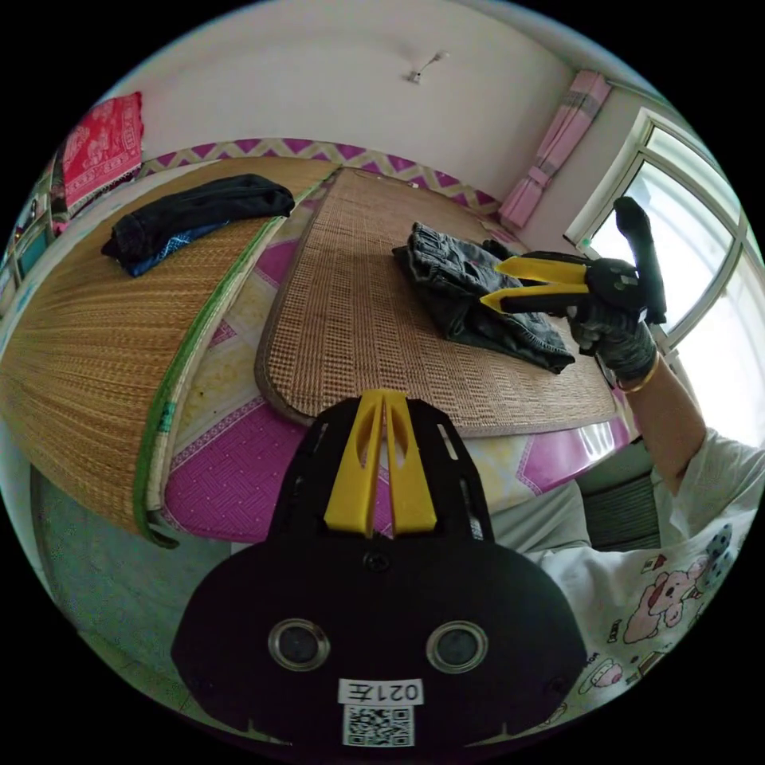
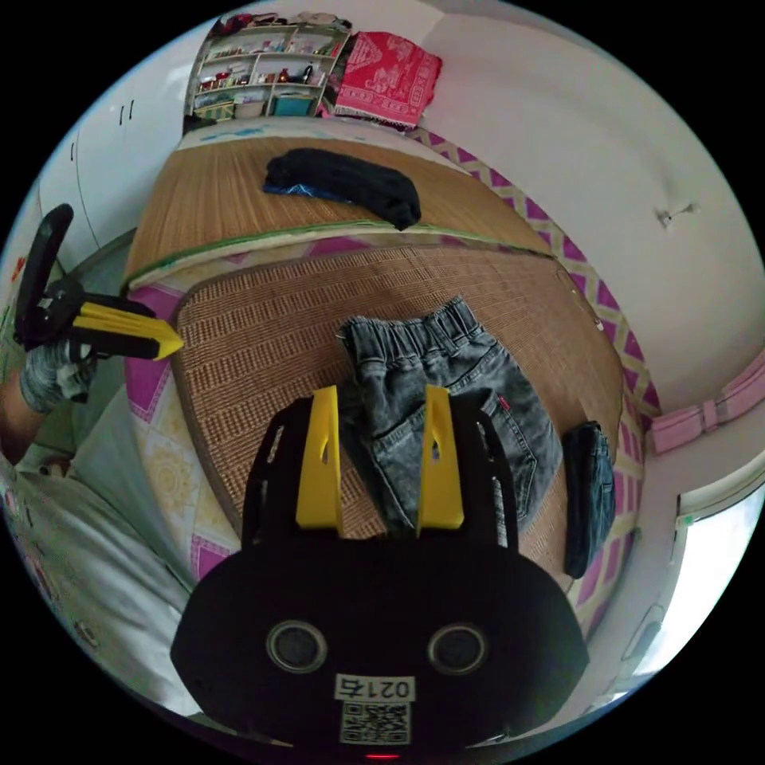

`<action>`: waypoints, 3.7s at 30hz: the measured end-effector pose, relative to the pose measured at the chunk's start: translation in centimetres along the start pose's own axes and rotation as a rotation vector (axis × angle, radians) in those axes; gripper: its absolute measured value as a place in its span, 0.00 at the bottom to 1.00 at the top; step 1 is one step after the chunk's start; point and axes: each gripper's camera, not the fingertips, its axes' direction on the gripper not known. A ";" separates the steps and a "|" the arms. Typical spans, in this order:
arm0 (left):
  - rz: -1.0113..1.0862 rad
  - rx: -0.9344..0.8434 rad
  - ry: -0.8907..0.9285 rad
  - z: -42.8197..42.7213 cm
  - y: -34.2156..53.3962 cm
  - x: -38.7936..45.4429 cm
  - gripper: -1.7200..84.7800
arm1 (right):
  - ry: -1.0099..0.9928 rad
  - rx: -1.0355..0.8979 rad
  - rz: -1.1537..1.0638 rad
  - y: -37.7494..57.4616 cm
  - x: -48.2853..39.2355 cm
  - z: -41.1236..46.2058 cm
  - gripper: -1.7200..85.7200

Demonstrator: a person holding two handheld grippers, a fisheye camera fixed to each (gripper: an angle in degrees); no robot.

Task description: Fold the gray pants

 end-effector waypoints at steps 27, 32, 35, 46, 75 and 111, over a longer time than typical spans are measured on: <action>0.222 -0.060 0.172 10.2 -7.2 13.6 0.01 | -0.132 0.274 1.386 63.6 49.1 -7.5 0.08; 0.262 -0.107 0.148 12.1 -7.8 15.5 0.01 | -0.404 0.376 1.588 74.9 49.4 -2.8 0.08; 0.289 -0.110 0.141 12.6 -8.3 16.2 0.01 | -0.427 0.455 1.534 76.3 49.6 -5.6 0.08; 0.607 -0.018 0.298 17.6 -12.6 25.7 0.12 | 0.005 0.328 1.495 80.7 46.1 -11.2 0.13; 0.240 0.222 0.165 4.3 -31.3 4.1 0.02 | -0.130 -0.030 0.569 49.6 30.5 0.0 0.11; -0.145 0.300 0.130 -9.3 -26.6 -33.4 0.04 | -0.111 0.019 0.431 34.6 30.2 -3.3 0.11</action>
